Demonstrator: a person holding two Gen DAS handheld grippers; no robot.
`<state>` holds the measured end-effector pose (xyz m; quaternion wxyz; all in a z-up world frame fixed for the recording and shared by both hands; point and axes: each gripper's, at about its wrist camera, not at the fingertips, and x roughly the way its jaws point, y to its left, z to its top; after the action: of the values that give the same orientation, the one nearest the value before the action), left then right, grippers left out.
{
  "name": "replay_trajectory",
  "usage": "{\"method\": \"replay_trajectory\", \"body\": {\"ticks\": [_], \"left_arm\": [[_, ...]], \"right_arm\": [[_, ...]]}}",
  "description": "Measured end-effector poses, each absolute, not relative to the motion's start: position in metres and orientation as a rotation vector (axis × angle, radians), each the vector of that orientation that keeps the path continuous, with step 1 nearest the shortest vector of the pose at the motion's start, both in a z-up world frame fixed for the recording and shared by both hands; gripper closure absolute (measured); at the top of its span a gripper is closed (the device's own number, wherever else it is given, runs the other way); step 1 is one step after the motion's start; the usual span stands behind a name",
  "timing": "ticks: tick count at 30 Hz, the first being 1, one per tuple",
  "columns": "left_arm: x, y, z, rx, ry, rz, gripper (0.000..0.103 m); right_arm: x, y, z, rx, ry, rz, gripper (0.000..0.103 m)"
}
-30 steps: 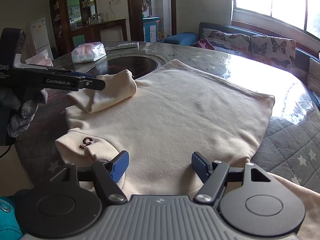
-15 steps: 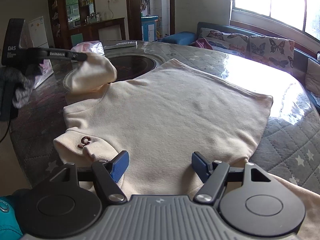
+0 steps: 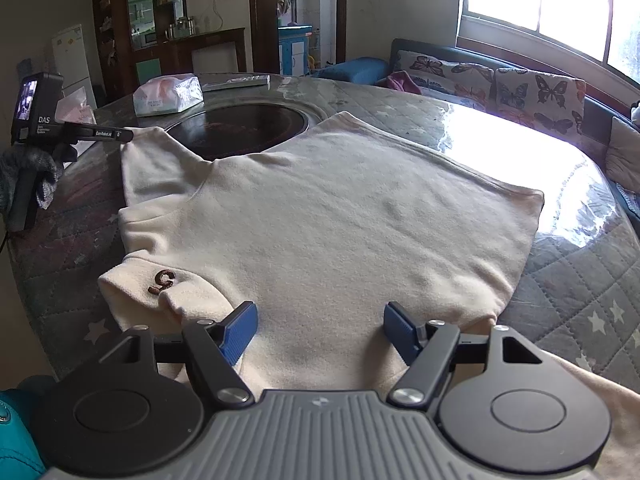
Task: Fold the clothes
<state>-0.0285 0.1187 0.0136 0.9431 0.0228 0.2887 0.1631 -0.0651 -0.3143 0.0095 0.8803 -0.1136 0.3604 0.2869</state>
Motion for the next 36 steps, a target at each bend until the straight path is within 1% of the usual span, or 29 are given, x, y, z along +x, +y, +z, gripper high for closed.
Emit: {"method": "replay_trajectory", "body": {"ticks": [4,9,13,15,18,20,22,24,26,27,28,29,31,32,34,35,36], "left_arm": [[-0.024,0.117,0.012,0.093,0.624,0.348,0.097],[-0.019,0.120,0.011,0.104,0.640,0.367,0.097],[-0.014,0.118,0.012,0.140,0.659,0.370,0.092],[-0.012,0.118,0.013,0.153,0.667,0.366,0.091],[-0.015,0.113,0.019,0.136,0.655,0.349,0.082],[-0.019,0.109,0.025,0.119,0.642,0.336,0.079],[-0.022,0.104,0.030,0.103,0.629,0.323,0.073],[-0.026,0.100,0.035,0.086,0.616,0.310,0.071],[-0.030,0.094,0.041,0.071,0.600,0.289,0.063],[-0.033,0.086,0.044,0.064,0.587,0.257,0.056],[-0.036,0.077,0.047,0.059,0.579,0.221,0.053],[-0.039,0.067,0.050,0.054,0.574,0.182,0.052],[-0.045,0.046,0.053,0.039,0.570,0.100,0.043],[-0.047,0.034,0.054,0.032,0.569,0.056,0.041],[-0.050,0.011,0.056,0.019,0.566,-0.029,0.028],[-0.052,-0.001,0.056,0.017,0.565,-0.069,0.025],[-0.053,-0.014,0.056,0.016,0.563,-0.110,0.018]], "right_arm": [[-0.065,-0.315,0.010,-0.240,0.752,0.597,0.030],[-0.065,-0.316,0.008,-0.232,0.748,0.589,0.027],[-0.065,-0.316,0.008,-0.238,0.744,0.587,0.025],[-0.067,-0.317,0.009,-0.239,0.740,0.587,0.025],[-0.071,-0.320,0.011,-0.237,0.730,0.586,0.024],[-0.073,-0.322,0.012,-0.230,0.726,0.587,0.024],[-0.076,-0.326,0.014,-0.234,0.723,0.579,0.024],[-0.078,-0.331,0.016,-0.226,0.719,0.569,0.023],[-0.079,-0.337,0.018,-0.212,0.716,0.554,0.023],[-0.078,-0.340,0.018,-0.205,0.714,0.542,0.022],[-0.078,-0.342,0.018,-0.199,0.714,0.532,0.022],[-0.077,-0.345,0.018,-0.193,0.713,0.522,0.022],[-0.074,-0.352,0.017,-0.174,0.715,0.496,0.021],[-0.073,-0.356,0.017,-0.164,0.717,0.483,0.020],[-0.070,-0.365,0.014,-0.145,0.723,0.453,0.019],[-0.069,-0.369,0.013,-0.136,0.724,0.440,0.018],[-0.068,-0.374,0.012,-0.125,0.727,0.426,0.016]]}}
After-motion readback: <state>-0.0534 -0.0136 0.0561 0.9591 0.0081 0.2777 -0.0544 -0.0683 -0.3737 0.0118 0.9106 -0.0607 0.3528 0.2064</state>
